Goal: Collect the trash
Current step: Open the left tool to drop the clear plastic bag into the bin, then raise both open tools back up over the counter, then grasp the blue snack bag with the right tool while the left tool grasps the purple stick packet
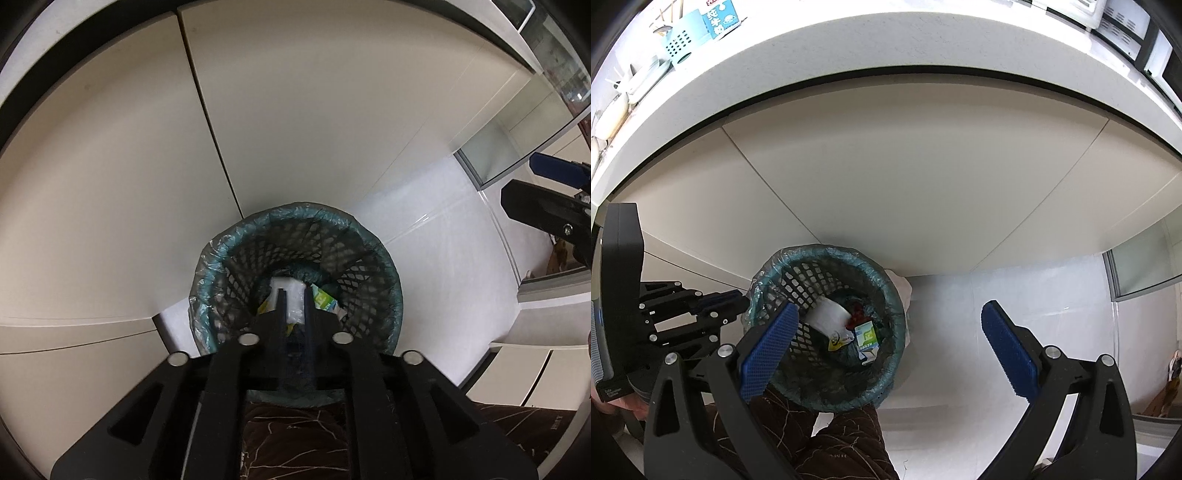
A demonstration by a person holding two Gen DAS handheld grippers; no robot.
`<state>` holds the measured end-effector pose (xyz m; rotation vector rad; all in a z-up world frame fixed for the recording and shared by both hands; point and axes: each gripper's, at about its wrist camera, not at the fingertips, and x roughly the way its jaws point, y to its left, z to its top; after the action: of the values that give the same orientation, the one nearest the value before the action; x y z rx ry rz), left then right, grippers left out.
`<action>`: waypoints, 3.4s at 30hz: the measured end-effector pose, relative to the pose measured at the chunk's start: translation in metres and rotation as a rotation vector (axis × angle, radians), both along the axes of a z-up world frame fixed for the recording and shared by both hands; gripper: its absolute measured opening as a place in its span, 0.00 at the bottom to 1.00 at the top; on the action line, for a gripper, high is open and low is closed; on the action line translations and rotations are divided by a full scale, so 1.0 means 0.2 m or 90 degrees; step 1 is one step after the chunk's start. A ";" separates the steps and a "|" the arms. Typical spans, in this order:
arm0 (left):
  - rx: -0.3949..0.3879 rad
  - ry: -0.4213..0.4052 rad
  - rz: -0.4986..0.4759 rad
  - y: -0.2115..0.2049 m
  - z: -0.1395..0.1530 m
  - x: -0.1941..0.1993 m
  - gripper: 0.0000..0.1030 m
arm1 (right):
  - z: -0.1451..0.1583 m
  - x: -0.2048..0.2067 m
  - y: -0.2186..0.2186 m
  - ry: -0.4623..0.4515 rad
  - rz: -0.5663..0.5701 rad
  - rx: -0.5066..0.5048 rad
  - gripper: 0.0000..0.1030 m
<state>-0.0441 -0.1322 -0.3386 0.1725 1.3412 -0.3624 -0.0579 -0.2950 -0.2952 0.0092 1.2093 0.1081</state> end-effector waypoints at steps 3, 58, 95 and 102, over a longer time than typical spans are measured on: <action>-0.002 -0.001 0.009 0.01 -0.01 0.00 0.33 | -0.02 0.00 0.00 0.004 0.004 0.000 0.92; -0.017 -0.180 0.298 0.66 1.41 0.67 0.94 | 1.11 0.78 -0.04 -0.130 -0.032 -0.013 0.92; 0.007 -0.033 0.277 0.70 0.83 1.65 0.94 | 0.64 1.37 -0.06 -0.012 -0.137 -0.046 0.87; 0.036 -0.010 0.278 0.69 0.78 1.73 0.72 | 0.57 1.40 -0.07 0.017 -0.142 -0.038 0.64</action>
<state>0.3010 0.0058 -0.1835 -0.0720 1.3341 0.0456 0.2225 -0.3099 -0.1807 0.0938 1.2303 -0.1237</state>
